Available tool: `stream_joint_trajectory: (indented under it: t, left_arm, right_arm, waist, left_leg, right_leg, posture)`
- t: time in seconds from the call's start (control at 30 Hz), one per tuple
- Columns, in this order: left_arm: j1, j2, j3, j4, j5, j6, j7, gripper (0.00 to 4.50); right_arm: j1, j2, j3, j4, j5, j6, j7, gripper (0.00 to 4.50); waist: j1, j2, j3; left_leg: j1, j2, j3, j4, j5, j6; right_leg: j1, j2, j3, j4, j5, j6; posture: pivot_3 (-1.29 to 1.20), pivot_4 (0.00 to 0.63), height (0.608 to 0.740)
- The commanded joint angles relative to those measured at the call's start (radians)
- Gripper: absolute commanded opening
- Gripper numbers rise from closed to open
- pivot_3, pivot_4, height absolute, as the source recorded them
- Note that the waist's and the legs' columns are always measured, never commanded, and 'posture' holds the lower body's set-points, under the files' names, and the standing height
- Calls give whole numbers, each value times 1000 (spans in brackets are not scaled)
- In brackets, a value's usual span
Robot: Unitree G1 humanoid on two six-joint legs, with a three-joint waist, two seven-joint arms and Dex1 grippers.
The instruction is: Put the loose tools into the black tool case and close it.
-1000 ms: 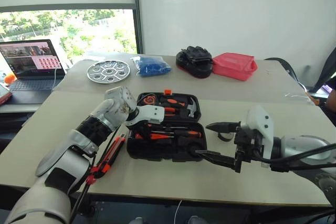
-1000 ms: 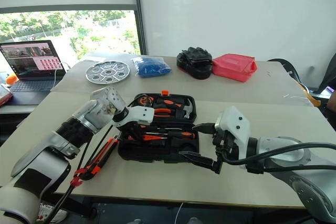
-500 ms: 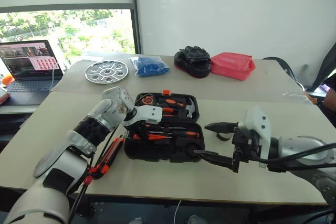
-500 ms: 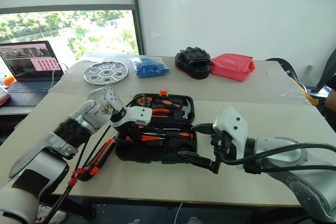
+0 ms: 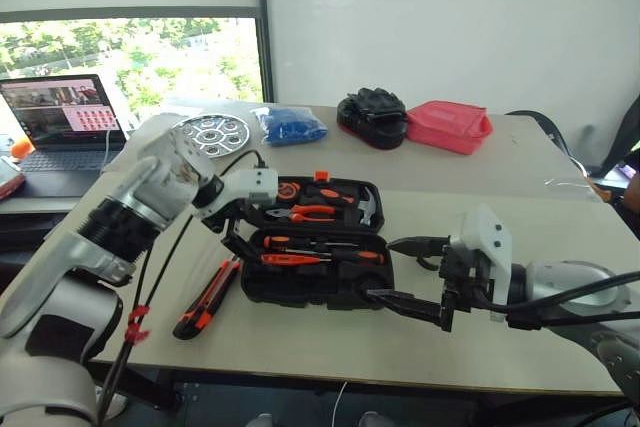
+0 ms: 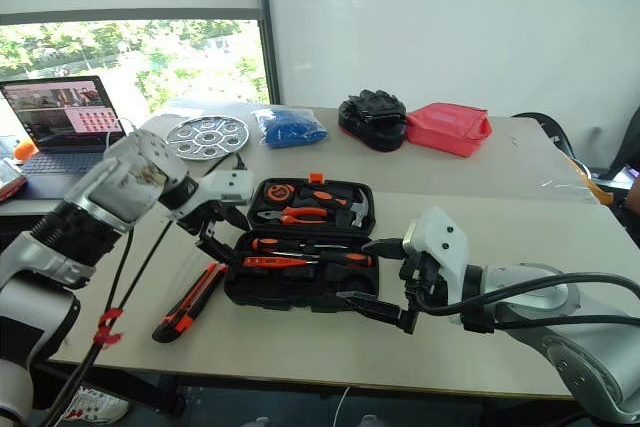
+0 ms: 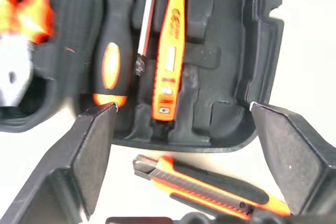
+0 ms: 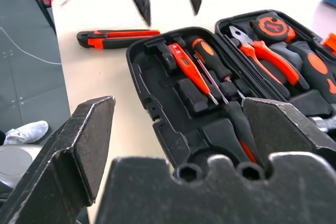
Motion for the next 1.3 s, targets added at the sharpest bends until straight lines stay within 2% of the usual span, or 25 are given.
stream_joint_trajectory:
  t: [0.03, 0.1, 0.27, 0.3, 0.6, 1.07, 1.3]
  left_arm:
    - [10, -60, 58, 40, -3, -80, 49, 2825]
    - [25, -89, 75, 43, -14, -90, 59, 2209]
    - [62, -123, 63, 40, 20, -137, 83, 241]
    - [69, -126, 56, 40, 32, -145, 89, 36]
    - [84, -140, 41, 86, 108, -180, 107, 36]
    - [123, -173, 38, 104, 150, -220, 109, 36]
    - [160, -153, 30, 67, 175, -247, 100, 36]
  right_arm:
    - [-9, 4, -8, -15, -11, -29, 2, 4500]
    - [-9, 6, -8, -14, -12, -29, 3, 4500]
    - [-15, 9, -6, -12, -13, -23, 3, 4500]
    - [-16, 9, -7, -13, -12, -22, 1, 4500]
    - [-9, 8, -21, -21, 4, -12, -10, 4500]
    - [-11, 15, -13, -16, 2, -11, -17, 4500]
    - [-9, 19, -11, -15, 2, -11, -23, 4500]
  waist:
    - [2, 0, 0]
    - [1, 0, 0]
    - [-8, 0, 0]
    - [-9, 0, 0]
    - [-7, 0, 0]
    - [-7, 0, 0]
    - [-7, 0, 0]
  left_leg:
    - [0, 0, 0, 0, 0, 0]
    - [0, 0, 1, 1, 0, 0]
    - [-1, 0, 0, 0, 0, 0]
    - [-1, 0, 0, 0, 0, 0]
    - [-1, 0, 1, 0, 0, 0]
    - [0, 0, 0, 0, 0, 0]
    - [0, 0, 0, 0, 0, 0]
  right_leg:
    - [0, 0, 0, 0, 0, 0]
    - [0, 0, 0, 0, 0, 0]
    - [-1, 0, 0, 0, 0, 0]
    - [-1, 1, 0, 0, 0, 0]
    - [-1, 1, 1, 0, 0, 0]
    - [-1, 1, 1, 0, 0, 0]
    - [0, 0, 1, 0, 1, 0]
  posture:
    - [0, 150, 740]
    - [0, 150, 740]
    - [0, 150, 740]
    - [0, 150, 740]
    - [0, 150, 740]
    - [0, 150, 740]
    - [0, 150, 740]
